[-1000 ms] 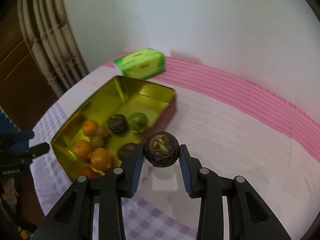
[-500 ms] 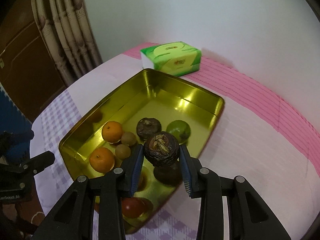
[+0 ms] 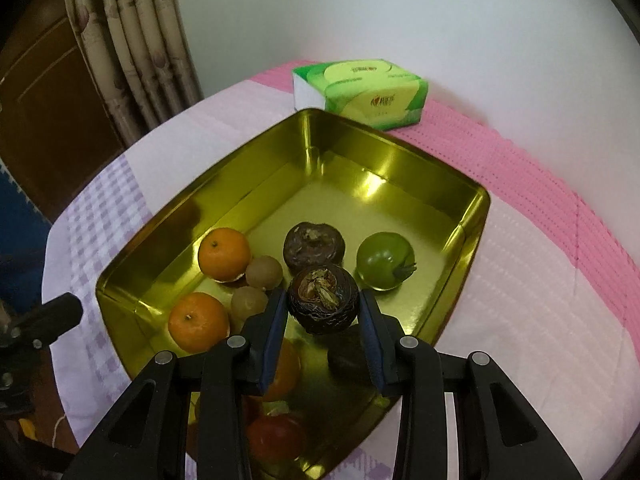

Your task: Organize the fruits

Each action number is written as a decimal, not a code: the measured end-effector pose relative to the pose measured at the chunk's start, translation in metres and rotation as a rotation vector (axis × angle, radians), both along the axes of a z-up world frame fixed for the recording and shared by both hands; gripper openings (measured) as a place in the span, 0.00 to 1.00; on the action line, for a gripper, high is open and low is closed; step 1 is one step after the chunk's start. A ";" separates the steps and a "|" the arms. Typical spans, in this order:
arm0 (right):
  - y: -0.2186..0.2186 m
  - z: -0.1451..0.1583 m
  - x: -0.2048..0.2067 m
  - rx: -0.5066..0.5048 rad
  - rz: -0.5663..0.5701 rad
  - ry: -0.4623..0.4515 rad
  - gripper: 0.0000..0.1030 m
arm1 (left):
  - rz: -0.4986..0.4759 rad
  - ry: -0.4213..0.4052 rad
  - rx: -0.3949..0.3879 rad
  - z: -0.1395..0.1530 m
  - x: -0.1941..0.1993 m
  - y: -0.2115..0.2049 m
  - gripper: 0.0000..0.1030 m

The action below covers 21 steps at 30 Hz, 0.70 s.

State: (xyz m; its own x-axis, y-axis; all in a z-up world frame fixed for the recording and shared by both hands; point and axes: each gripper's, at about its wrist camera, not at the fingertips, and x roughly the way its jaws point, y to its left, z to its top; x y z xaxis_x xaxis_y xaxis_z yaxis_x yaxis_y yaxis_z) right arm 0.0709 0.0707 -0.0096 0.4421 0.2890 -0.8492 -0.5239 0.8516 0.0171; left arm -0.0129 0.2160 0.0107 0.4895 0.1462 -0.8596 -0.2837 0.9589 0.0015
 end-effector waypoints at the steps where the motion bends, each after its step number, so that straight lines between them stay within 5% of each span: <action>1: 0.001 -0.002 0.000 -0.004 0.000 0.003 0.36 | 0.000 0.000 0.001 0.000 0.000 0.000 0.82; 11: 0.005 -0.007 -0.002 -0.016 0.007 0.010 0.38 | -0.015 -0.003 0.006 0.000 -0.001 -0.004 0.82; 14: 0.007 -0.005 -0.004 -0.018 0.014 0.001 0.51 | -0.015 -0.004 0.005 0.000 -0.001 -0.004 0.82; 16: 0.009 -0.002 -0.007 -0.018 0.020 -0.010 0.72 | -0.017 -0.001 0.006 0.000 -0.001 -0.004 0.82; 21: 0.007 0.009 -0.017 -0.001 0.012 -0.020 0.78 | -0.017 0.000 0.008 -0.001 -0.002 -0.004 0.82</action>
